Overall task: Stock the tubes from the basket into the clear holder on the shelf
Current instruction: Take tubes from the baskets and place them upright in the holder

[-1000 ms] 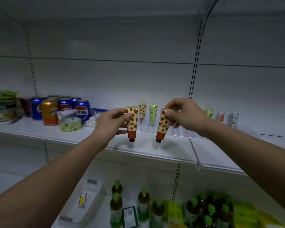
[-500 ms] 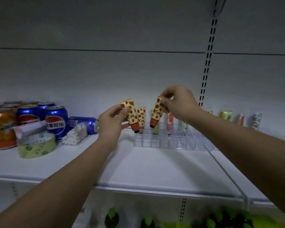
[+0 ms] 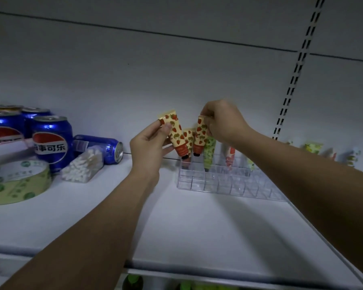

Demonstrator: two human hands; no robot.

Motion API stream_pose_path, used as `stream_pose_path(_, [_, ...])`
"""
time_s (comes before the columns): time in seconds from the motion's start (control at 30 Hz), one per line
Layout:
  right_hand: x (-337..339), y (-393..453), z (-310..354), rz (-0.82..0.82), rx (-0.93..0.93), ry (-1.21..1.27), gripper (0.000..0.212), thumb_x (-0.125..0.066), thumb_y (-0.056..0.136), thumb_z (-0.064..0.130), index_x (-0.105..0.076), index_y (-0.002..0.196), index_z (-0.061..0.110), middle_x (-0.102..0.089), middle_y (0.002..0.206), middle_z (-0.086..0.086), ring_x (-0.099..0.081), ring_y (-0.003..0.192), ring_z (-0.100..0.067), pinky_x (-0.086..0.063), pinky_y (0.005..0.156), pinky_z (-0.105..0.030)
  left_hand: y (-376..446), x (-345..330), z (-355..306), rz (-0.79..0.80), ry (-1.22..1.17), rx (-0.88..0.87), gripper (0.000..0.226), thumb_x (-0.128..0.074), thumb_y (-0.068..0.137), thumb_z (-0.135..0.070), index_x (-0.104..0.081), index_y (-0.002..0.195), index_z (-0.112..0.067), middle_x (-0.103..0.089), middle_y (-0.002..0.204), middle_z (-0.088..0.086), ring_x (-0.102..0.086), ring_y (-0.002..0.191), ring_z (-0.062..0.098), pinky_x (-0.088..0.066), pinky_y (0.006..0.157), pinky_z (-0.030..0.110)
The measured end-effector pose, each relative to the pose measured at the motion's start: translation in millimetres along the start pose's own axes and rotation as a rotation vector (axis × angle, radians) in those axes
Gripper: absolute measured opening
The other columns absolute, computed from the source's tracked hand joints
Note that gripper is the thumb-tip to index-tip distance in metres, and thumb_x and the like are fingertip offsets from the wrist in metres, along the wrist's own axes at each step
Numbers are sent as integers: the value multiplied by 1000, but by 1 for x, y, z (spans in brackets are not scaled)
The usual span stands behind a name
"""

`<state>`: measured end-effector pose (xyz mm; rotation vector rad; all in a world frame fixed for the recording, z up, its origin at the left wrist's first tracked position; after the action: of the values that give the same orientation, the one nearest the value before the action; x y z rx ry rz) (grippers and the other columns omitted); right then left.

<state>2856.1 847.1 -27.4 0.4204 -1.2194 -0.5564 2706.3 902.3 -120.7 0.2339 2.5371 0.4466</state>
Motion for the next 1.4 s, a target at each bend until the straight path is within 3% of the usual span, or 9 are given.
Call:
stream_pose_path(0.4, [-27, 5, -6, 86, -34, -105, 22, -52, 98, 9, -72, 106, 6, -64, 117, -12, -63, 97, -22, -54, 91, -34, 0, -3, 3, 38, 21, 19, 18, -69, 87, -16, -69, 99, -29, -76, 91, -6, -73, 83, 13, -57, 62, 21])
stream_pose_path(0.5, [-12, -13, -4, -12, -10, -54, 28, -50, 99, 18, -63, 122, 9, -51, 130, -8, -55, 107, -20, -42, 93, -26, -1, -3, 2, 46, 24, 24, 18, -69, 87, -15, -69, 101, -27, -76, 92, -5, -73, 83, 13, -57, 63, 21])
stream_pose_path(0.57, [-7, -40, -2, -26, 5, 9, 29, -51, 99, 21, -59, 126, 15, -56, 123, -4, -58, 101, -15, -45, 90, -24, -2, -3, 1, 36, 18, 23, 26, -69, 87, -14, -68, 112, -18, -75, 96, -2, -73, 84, 14, -57, 64, 22])
stream_pose_path(0.7, [-17, -106, -9, 133, -2, 70, 17, -51, 99, 24, -67, 102, 20, -67, 99, 4, -62, 80, -7, -54, 74, -23, -6, -3, -2, 31, 21, 20, 36, -68, 88, -13, -63, 124, -9, -73, 104, 5, -73, 87, 16, -58, 67, 24])
stream_pose_path(0.77, [-20, -131, -17, 235, -23, 96, 20, -51, 98, 32, -68, 104, 25, -65, 110, 11, -59, 90, -4, -47, 80, -22, -8, -3, -3, 30, 35, 17, 34, -66, 89, -12, -63, 123, -8, -73, 104, 6, -73, 87, 15, -58, 68, 23])
stream_pose_path(0.9, [-32, -165, -28, 531, -42, 111, 50, -47, 96, 52, -48, 141, 31, -41, 148, 12, -37, 133, -7, -23, 104, -19, -11, -5, -1, 60, 86, 5, 31, -64, 91, -11, -63, 122, -9, -72, 106, 6, -72, 89, 15, -57, 70, 22])
stream_pose_path(1.0, [-37, -174, -28, 490, -29, 56, 55, -40, 96, 57, -38, 147, 35, -28, 157, 14, -25, 142, -7, -15, 111, -24, -10, -8, 3, 68, 146, -12, 28, -63, 92, -8, -63, 119, -13, -68, 107, 5, -72, 90, 16, -58, 72, 24])
stream_pose_path(1.2, [-38, -172, -29, 433, -25, 52, 53, -42, 94, 57, -44, 143, 35, -36, 152, 16, -30, 138, -8, -19, 99, -22, -5, -15, 10, 65, 267, -95, 32, -61, 91, -3, -63, 122, -12, -66, 104, -4, -69, 86, 3, -57, 74, 22])
stream_pose_path(1.4, [-41, -171, -32, 402, -35, 76, 54, -44, 92, 59, -47, 140, 35, -40, 148, 17, -33, 135, -8, -23, 102, -24, 8, -17, 14, 81, 369, -69, 36, -60, 93, -5, -60, 128, -10, -66, 109, -1, -67, 95, 10, -59, 77, 26])
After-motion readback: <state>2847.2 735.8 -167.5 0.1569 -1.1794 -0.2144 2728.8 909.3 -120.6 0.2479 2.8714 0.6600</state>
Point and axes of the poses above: each hand's wrist, its own y-axis towards the middle knuckle, its own x-axis out of the back of the hand, z = x × y, the point moved 4 cm from there along y, towards the middle knuckle
